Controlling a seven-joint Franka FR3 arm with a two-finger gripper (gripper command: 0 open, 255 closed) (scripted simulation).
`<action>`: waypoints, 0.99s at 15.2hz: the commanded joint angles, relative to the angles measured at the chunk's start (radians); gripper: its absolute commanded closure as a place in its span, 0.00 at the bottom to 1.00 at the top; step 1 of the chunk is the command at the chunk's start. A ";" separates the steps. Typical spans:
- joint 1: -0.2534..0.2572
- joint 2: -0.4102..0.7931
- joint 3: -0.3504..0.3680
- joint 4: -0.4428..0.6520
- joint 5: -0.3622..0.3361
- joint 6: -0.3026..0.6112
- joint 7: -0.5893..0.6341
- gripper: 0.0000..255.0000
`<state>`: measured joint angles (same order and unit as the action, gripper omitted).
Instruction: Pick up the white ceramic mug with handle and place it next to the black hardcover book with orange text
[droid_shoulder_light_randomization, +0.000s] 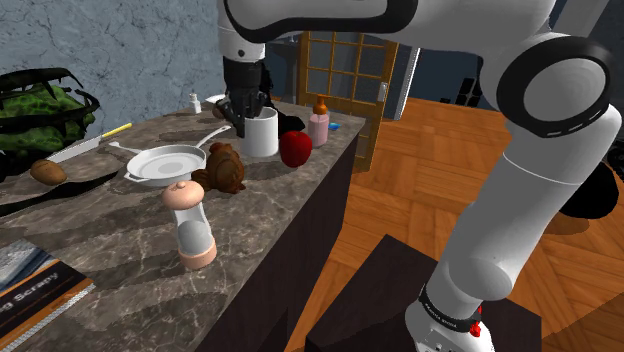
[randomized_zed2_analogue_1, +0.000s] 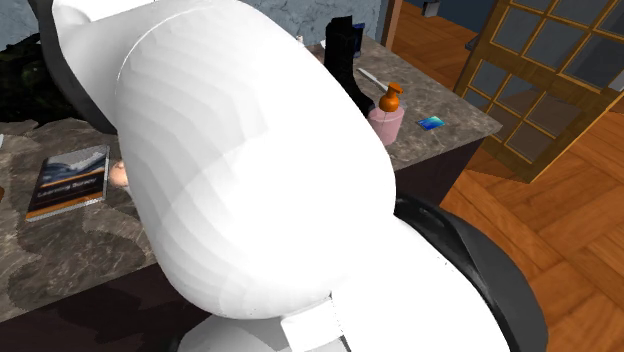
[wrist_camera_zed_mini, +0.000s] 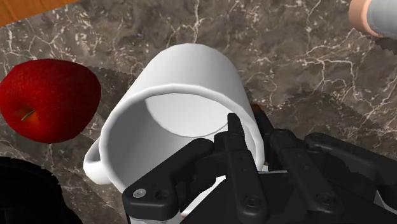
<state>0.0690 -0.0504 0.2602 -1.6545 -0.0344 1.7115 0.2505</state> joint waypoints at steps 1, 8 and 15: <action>0.000 0.004 0.000 0.034 -0.001 -0.030 0.000 1.00; 0.048 0.070 0.051 0.110 -0.029 -0.048 0.098 1.00; 0.146 0.209 0.124 0.212 -0.099 -0.032 0.268 1.00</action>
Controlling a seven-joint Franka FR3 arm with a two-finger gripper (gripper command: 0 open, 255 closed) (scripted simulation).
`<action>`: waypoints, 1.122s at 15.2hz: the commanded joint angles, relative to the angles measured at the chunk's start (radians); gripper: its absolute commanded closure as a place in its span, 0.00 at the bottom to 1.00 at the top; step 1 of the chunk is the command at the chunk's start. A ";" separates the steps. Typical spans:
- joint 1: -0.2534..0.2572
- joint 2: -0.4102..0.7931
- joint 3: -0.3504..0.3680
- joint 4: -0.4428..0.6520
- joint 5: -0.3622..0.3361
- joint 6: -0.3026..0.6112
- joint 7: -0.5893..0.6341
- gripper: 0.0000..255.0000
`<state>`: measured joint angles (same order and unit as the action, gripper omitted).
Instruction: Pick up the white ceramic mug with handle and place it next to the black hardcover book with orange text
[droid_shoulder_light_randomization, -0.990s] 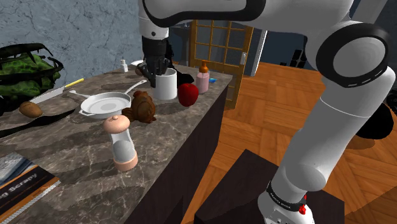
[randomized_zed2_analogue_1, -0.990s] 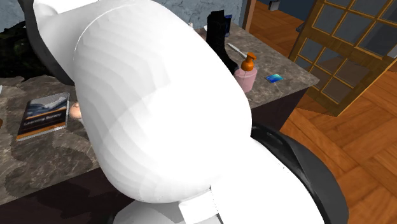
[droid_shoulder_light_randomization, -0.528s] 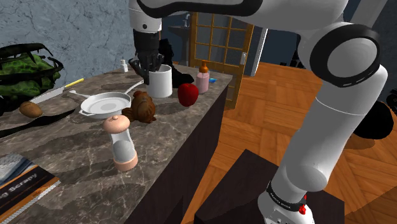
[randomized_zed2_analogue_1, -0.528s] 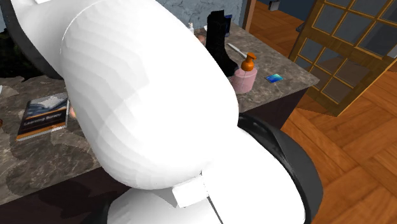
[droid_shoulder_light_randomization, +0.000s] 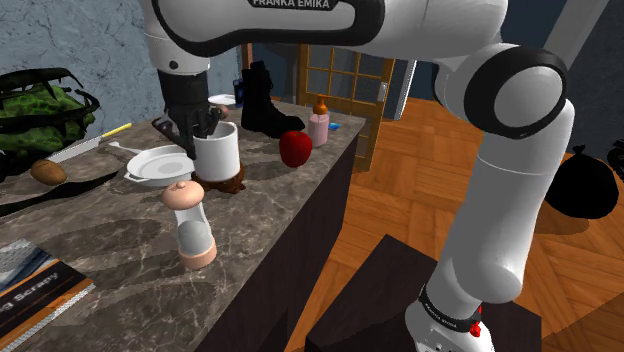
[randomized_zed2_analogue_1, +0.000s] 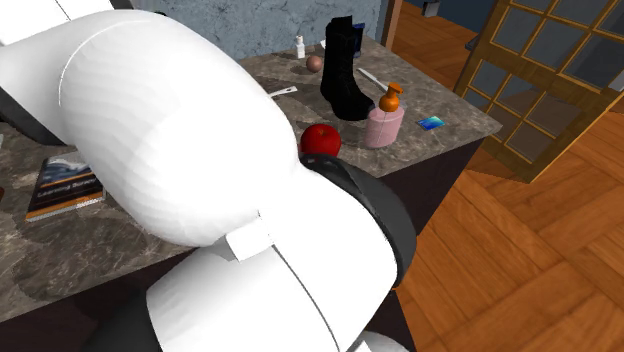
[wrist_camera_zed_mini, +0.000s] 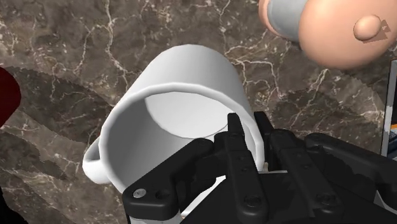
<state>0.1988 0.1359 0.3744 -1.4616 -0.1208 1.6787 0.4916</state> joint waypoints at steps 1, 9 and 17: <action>0.033 0.047 0.018 0.041 -0.025 0.000 0.051 1.00; 0.198 0.287 0.055 0.291 -0.140 -0.046 0.219 1.00; 0.257 0.375 0.054 0.327 -0.177 -0.004 0.274 1.00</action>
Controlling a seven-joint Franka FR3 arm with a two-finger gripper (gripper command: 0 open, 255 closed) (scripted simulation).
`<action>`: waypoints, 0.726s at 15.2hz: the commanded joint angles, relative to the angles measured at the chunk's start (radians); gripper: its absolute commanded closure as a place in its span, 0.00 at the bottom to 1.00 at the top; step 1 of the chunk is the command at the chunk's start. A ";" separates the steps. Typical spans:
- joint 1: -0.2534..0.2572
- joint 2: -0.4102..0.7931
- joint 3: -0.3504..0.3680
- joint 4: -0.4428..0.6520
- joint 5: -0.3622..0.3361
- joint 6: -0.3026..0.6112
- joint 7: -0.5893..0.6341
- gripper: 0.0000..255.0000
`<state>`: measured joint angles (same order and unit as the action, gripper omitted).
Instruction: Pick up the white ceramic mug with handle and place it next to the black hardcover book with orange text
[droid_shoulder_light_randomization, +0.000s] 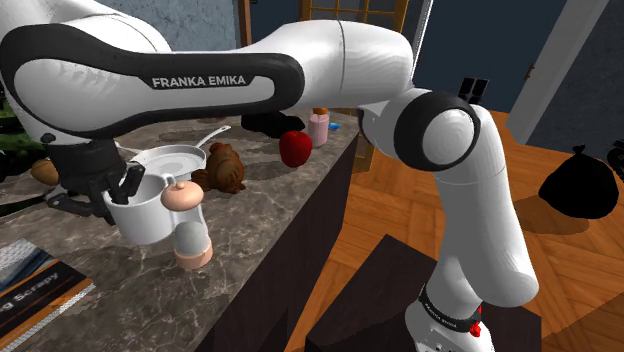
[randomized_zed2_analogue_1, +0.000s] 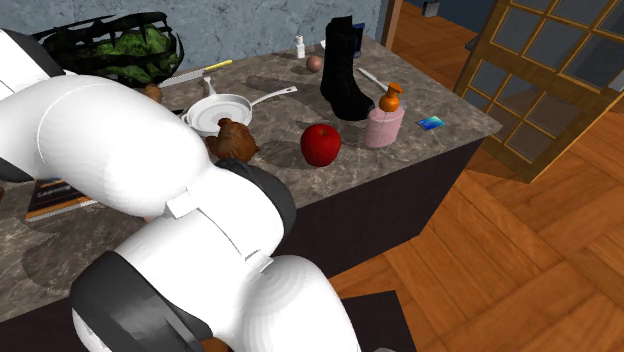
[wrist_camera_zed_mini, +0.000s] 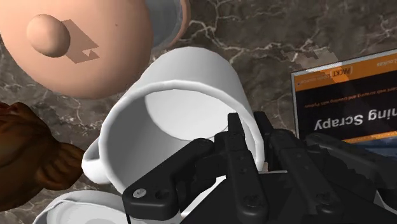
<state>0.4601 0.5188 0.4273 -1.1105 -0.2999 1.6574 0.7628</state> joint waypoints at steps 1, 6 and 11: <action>-0.008 -0.012 0.001 -0.044 0.003 0.033 0.005 1.00; -0.023 -0.024 0.001 -0.132 0.005 0.107 0.015 1.00; -0.030 -0.027 0.000 -0.183 0.004 0.154 0.021 1.00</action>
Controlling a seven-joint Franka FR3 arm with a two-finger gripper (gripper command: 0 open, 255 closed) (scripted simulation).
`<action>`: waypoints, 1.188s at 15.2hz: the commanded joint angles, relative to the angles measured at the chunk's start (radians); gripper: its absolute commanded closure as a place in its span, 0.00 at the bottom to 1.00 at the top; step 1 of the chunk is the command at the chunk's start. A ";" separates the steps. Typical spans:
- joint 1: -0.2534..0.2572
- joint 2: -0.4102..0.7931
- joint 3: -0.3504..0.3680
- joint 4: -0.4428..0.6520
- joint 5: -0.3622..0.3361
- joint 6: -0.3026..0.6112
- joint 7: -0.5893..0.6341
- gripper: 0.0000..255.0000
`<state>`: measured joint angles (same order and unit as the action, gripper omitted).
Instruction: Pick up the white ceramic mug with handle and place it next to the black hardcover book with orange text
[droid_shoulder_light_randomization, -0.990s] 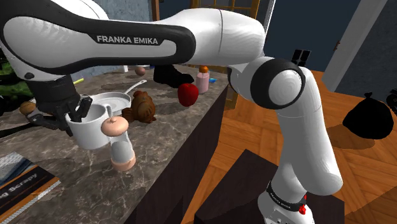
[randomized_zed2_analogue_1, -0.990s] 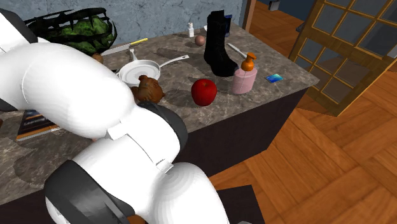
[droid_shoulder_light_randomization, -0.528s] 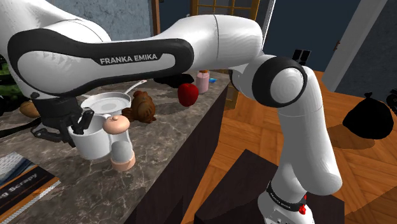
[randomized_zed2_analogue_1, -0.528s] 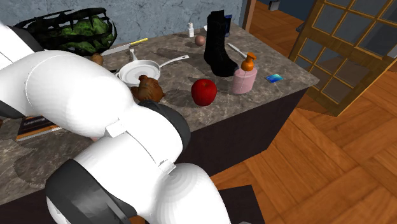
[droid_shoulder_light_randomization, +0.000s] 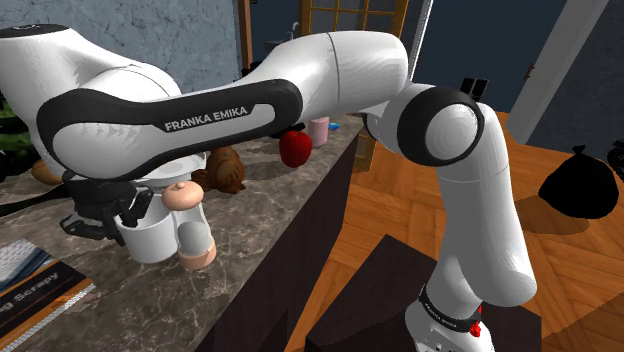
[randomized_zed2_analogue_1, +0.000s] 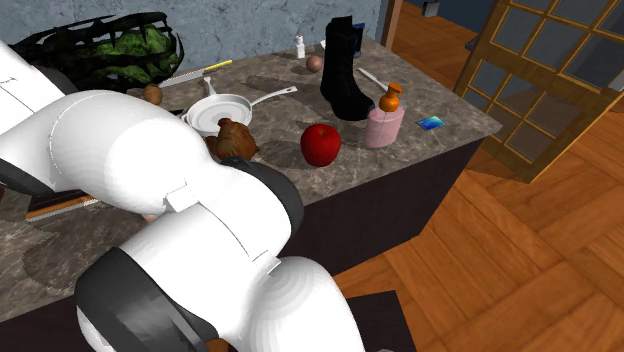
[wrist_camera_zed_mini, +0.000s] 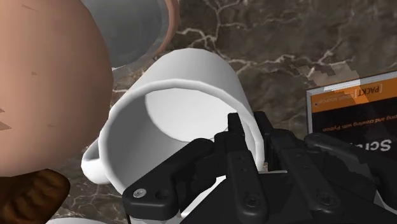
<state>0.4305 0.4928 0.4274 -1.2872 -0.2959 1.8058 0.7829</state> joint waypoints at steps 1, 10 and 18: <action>-0.001 -0.001 0.000 -0.006 0.000 0.005 0.001 1.00; -0.001 -0.001 0.000 -0.006 0.000 0.005 0.001 0.00; 0.022 0.000 0.004 0.124 0.003 -0.121 -0.010 0.00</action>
<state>0.4525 0.4939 0.4315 -1.1662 -0.2940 1.6895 0.7734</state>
